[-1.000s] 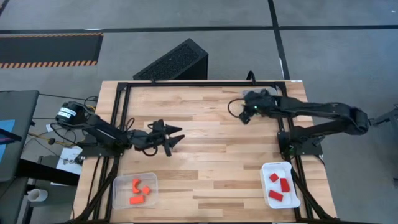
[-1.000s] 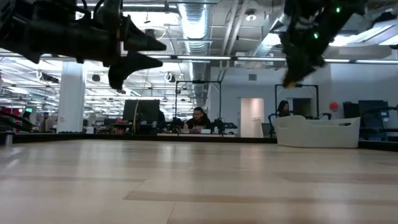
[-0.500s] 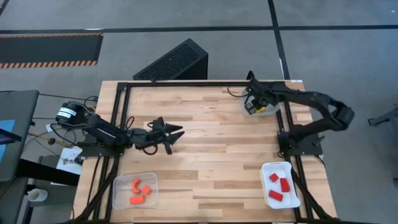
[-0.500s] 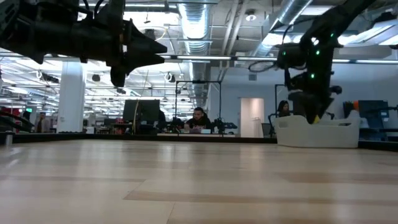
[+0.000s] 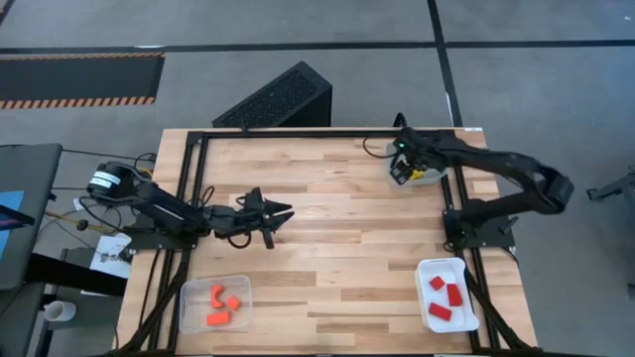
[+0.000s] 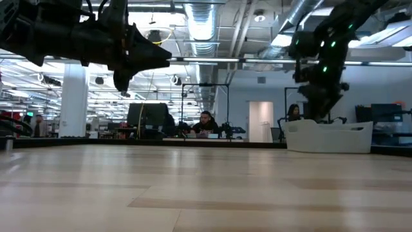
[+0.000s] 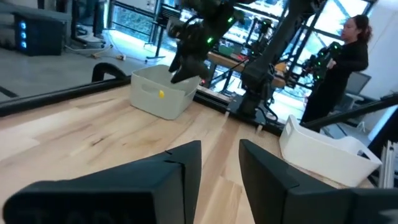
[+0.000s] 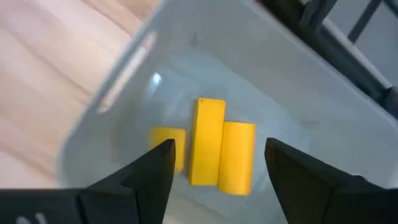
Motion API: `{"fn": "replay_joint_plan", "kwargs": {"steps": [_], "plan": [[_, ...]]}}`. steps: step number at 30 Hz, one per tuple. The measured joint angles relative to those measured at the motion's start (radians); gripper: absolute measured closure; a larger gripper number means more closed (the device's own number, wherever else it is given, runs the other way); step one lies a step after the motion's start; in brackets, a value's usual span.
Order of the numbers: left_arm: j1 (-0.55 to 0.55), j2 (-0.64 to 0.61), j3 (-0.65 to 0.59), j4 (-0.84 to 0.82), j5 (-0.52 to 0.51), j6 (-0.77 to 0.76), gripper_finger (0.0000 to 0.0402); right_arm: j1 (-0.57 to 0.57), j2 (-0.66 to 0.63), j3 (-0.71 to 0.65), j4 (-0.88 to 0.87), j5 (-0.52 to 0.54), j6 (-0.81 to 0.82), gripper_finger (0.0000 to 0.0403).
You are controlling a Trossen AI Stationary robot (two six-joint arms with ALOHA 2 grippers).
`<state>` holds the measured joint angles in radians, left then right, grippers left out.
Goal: Sort & place blocks by color
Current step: Return to Home Position
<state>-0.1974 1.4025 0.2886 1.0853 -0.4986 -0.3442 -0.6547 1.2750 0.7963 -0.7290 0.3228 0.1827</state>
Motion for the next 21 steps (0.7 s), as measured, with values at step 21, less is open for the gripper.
{"fn": "replay_joint_plan", "kwargs": {"steps": [21], "plan": [[0.029, -0.738, 0.0, -0.521, 0.048, 0.285, 0.04, 0.486, -0.878, -0.154, 0.087, -0.04, -0.068, 0.0183]]}}
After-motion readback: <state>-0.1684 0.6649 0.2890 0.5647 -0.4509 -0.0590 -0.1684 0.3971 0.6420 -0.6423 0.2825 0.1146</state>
